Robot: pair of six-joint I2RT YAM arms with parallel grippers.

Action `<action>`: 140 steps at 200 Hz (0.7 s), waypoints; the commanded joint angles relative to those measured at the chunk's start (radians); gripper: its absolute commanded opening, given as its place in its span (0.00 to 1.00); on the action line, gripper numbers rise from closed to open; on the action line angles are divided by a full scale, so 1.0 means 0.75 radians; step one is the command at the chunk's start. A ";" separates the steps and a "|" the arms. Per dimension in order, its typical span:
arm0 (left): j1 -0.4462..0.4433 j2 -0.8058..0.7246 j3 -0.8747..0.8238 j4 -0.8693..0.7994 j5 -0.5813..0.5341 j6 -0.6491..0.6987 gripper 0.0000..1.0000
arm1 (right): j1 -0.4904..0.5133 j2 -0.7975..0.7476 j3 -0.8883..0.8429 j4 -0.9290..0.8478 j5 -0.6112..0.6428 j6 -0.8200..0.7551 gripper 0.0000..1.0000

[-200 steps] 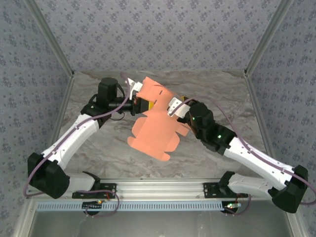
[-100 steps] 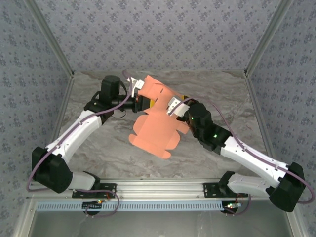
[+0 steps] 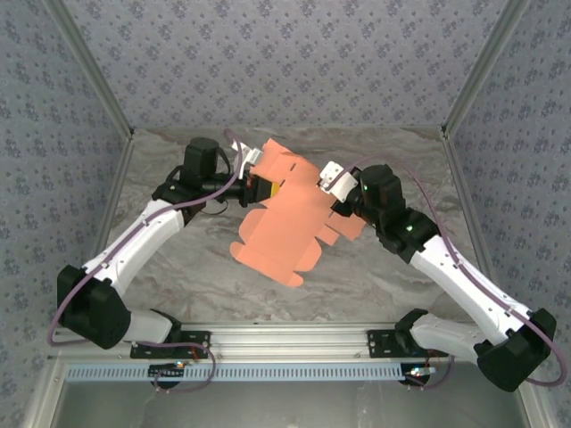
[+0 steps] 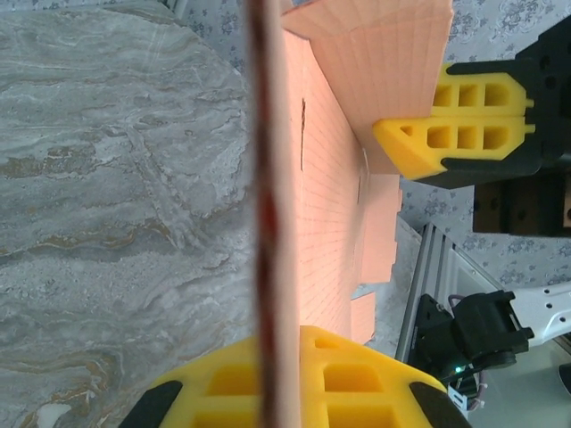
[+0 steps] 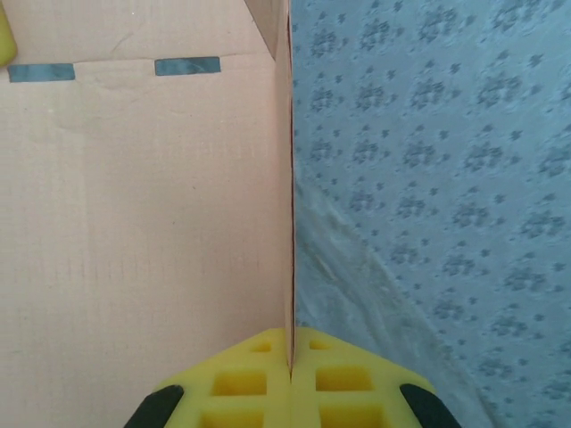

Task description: Fold the paper box

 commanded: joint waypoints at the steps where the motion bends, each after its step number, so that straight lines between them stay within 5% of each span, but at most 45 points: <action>1: 0.003 -0.060 -0.048 0.036 0.005 0.003 0.06 | -0.031 0.022 0.060 -0.197 -0.139 0.129 0.00; 76: 0.003 -0.139 -0.163 0.090 -0.029 -0.067 0.09 | -0.073 0.049 0.160 -0.372 -0.287 0.288 0.00; 115: 0.003 -0.180 -0.197 0.039 -0.116 -0.088 0.27 | -0.072 0.029 0.185 -0.447 -0.319 0.371 0.00; 140: 0.004 -0.231 -0.203 -0.105 -0.388 -0.068 0.47 | -0.080 -0.001 0.187 -0.527 -0.340 0.433 0.00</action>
